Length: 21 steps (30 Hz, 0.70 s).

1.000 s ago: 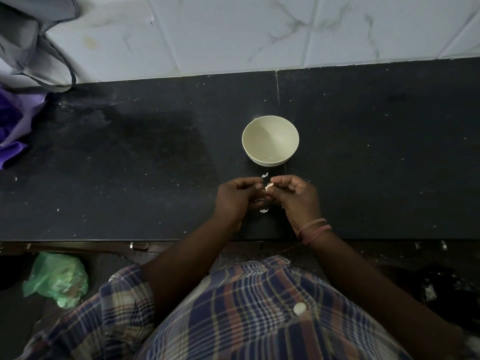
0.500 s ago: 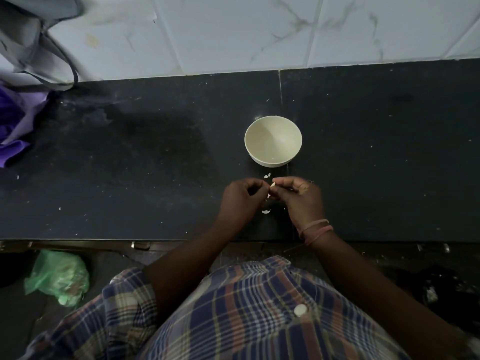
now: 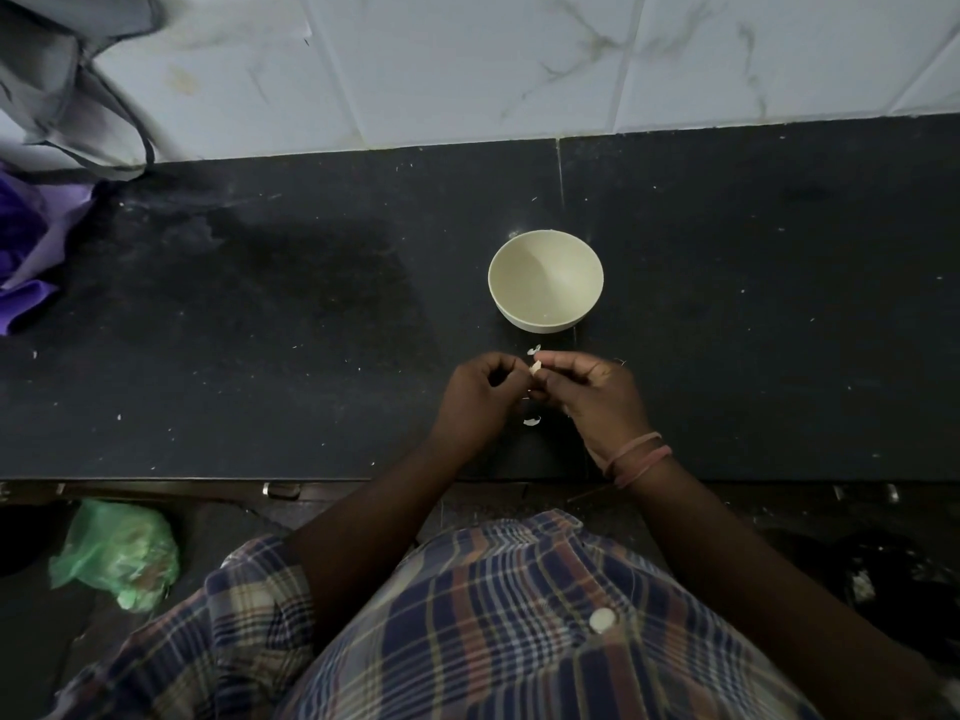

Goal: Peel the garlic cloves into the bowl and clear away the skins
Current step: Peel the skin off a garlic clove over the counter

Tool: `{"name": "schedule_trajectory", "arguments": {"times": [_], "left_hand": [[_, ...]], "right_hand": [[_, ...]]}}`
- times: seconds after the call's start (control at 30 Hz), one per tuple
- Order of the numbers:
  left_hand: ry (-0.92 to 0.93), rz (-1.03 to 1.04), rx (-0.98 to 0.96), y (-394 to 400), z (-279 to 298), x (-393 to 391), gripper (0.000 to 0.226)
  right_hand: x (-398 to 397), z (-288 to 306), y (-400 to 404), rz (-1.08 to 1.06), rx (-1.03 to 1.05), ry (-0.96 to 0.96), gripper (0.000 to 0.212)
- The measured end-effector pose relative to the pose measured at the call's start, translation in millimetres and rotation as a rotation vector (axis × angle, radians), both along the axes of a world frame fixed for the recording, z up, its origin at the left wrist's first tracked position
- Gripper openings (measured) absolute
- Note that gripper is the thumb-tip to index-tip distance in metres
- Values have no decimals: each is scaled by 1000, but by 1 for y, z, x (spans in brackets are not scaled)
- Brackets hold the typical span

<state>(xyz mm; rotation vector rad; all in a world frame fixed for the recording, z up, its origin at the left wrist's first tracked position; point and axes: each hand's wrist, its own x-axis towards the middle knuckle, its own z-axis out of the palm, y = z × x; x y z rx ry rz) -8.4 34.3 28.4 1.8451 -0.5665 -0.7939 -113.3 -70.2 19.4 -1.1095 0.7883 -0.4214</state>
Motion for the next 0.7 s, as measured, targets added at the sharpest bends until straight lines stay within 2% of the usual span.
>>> {"name": "schedule_trajectory", "arguments": {"times": [0.23,0.33,0.53,0.6,0.7], "left_hand": [[382,76,-92,0,4,-2,23],[524,148,-168,0,6,-5,17],[635,303,-190,3,0,-3,9],[622,334,-164,3,1,-2,5],[555,370,-108,3,1,1,13]], "right_hand": [[0,3,1,-20,110,-49,28],[-1,5,1,-44,162,-76,27],[-3,7,2,-89,299,-147,20],[-3,6,2,-90,309,-156,20],[-3,6,4,-84,297,-161,21]]}}
